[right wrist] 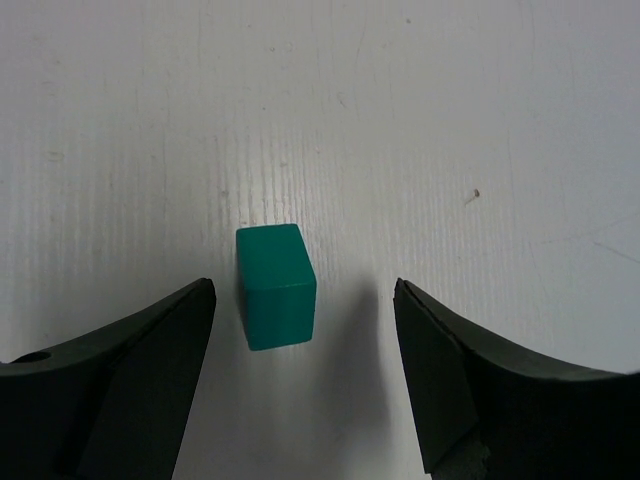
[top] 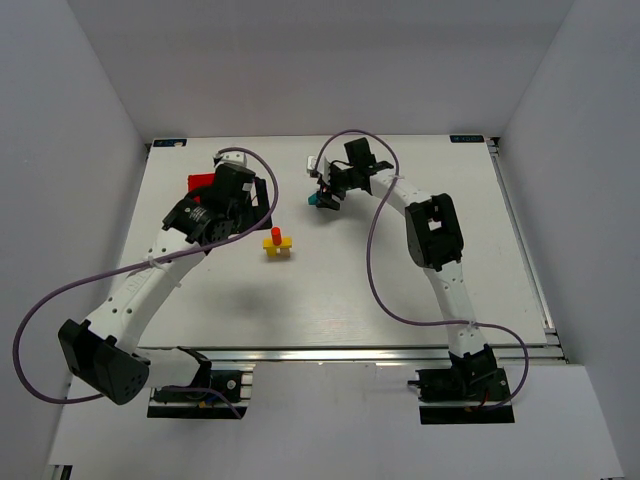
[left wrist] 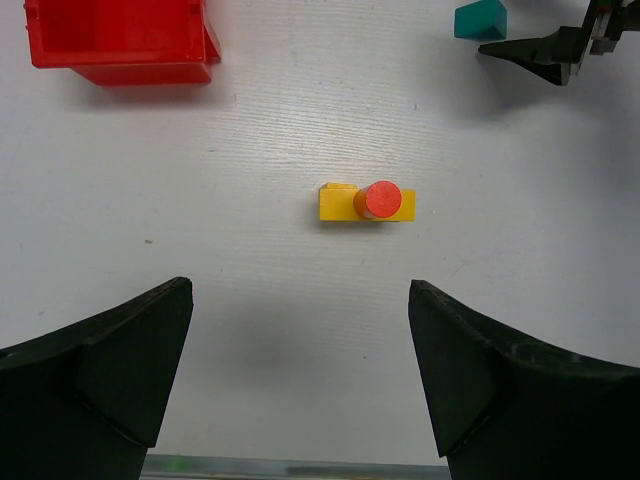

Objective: Build the wood block tower

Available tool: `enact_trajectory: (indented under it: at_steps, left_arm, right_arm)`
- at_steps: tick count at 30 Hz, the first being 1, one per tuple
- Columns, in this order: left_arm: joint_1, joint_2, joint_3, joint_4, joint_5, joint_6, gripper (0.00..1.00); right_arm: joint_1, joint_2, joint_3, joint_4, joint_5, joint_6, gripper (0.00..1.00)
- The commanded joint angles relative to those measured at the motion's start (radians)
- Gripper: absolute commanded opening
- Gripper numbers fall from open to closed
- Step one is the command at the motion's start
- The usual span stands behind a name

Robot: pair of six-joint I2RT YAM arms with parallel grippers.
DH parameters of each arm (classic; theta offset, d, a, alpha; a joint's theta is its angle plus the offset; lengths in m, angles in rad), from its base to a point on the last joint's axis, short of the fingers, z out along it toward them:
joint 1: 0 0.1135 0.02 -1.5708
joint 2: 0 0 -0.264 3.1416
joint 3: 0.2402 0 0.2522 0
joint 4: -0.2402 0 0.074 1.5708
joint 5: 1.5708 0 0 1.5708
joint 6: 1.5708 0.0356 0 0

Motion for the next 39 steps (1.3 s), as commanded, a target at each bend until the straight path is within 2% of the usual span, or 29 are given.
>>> enact_trajectory:
  at_steps: [1, 10, 21, 24, 29, 33, 36, 37, 39]
  left_arm:
    - [0.003, -0.039, -0.007, 0.012, -0.014, 0.007, 0.98]
    - [0.003, -0.027, -0.007, 0.009, -0.013, 0.009, 0.98]
    - [0.002, -0.036, -0.01, 0.012, -0.006, 0.007, 0.98]
    - [0.002, -0.038, -0.013, 0.017, -0.003, 0.007, 0.98]
    - [0.002, -0.03, -0.013, 0.017, 0.0, 0.007, 0.98]
    - [0.002, -0.03, -0.013, 0.015, 0.0, 0.007, 0.98]
    - [0.002, -0.033, -0.018, 0.021, 0.006, 0.007, 0.98]
    - [0.002, -0.032, -0.018, 0.021, 0.007, 0.007, 0.98]
    - [0.002, -0.035, -0.015, 0.02, 0.009, 0.006, 0.98]
  right_arm:
    - [0.011, 0.01, 0.061, -0.04, -0.077, -0.025, 0.77]
    - [0.018, 0.015, 0.066, -0.048, -0.061, -0.019, 0.66]
    - [0.022, 0.006, 0.049, -0.1, 0.009, -0.027, 0.59]
    - [0.021, 0.004, 0.048, -0.1, -0.004, -0.03, 0.51]
    - [0.022, 0.007, 0.062, -0.093, -0.043, -0.021, 0.49]
    - [0.022, 0.006, 0.065, -0.083, -0.044, -0.005, 0.42]
    - [0.021, 0.001, 0.062, -0.076, -0.058, 0.018, 0.34]
    - [0.021, -0.004, 0.062, -0.076, -0.058, 0.024, 0.26]
    - [0.022, -0.014, 0.06, -0.057, -0.043, 0.067, 0.23]
